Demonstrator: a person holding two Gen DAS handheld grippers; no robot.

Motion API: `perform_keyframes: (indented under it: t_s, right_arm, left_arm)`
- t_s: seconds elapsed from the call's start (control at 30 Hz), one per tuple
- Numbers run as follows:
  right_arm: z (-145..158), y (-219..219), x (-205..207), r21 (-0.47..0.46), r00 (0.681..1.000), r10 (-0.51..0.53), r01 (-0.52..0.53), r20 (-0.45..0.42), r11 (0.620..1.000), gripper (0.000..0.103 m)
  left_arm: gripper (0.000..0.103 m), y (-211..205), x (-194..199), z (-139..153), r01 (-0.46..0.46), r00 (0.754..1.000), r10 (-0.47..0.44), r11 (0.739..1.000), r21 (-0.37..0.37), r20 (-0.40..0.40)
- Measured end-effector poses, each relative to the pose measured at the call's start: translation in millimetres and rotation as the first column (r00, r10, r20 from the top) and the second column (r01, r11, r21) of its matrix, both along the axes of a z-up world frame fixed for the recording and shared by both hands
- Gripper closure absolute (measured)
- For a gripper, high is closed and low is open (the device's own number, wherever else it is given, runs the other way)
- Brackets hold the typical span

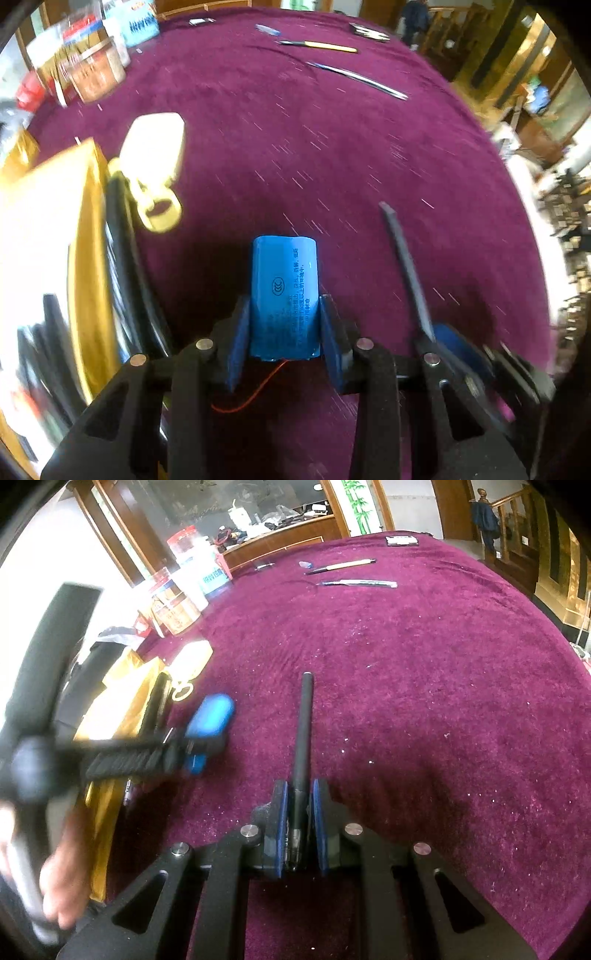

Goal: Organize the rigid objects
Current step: 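Grasp the blue battery with the left tool while the right tool grasps a black marker, then carry the battery and marker into the tray and open both tools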

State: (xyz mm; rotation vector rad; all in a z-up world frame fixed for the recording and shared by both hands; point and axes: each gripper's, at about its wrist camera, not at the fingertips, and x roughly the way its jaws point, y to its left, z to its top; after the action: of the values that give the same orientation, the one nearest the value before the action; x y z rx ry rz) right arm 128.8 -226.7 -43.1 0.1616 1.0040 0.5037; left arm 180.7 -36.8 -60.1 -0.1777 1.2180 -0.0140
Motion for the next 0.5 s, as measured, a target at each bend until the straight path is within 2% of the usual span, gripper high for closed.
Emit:
perform_keyframes:
  t_s: [0.17,0.23,0.37,0.5]
  right_arm:
    - [-2.4,-10.3,-6.8,0.158,0.999,0.007,0.001,-0.044,0.987,0.091]
    - [0.1,-7.4,-12.9,0.164,1.000,0.007,-0.003,-0.025,0.986,0.091]
    - [15.3,6.5,-27.0,0.237,0.999,0.040,-0.039,0.001,0.971,0.091]
    - [45.9,35.8,-44.4,0.259,0.989,0.128,-0.143,0.075,0.955,0.091]
  left_arm:
    - [0.070,6.5,-47.8,9.7,-0.005,1.000,0.007,0.984,-0.176,0.015]
    - [0.070,13.5,-64.4,18.2,-0.019,0.999,0.026,0.973,-0.230,0.028]
    - [0.070,32.8,-94.9,44.8,-0.054,0.993,0.080,0.959,-0.278,0.083]
    - [0.070,68.9,-117.4,75.2,-0.116,0.975,0.166,0.947,-0.301,0.146]
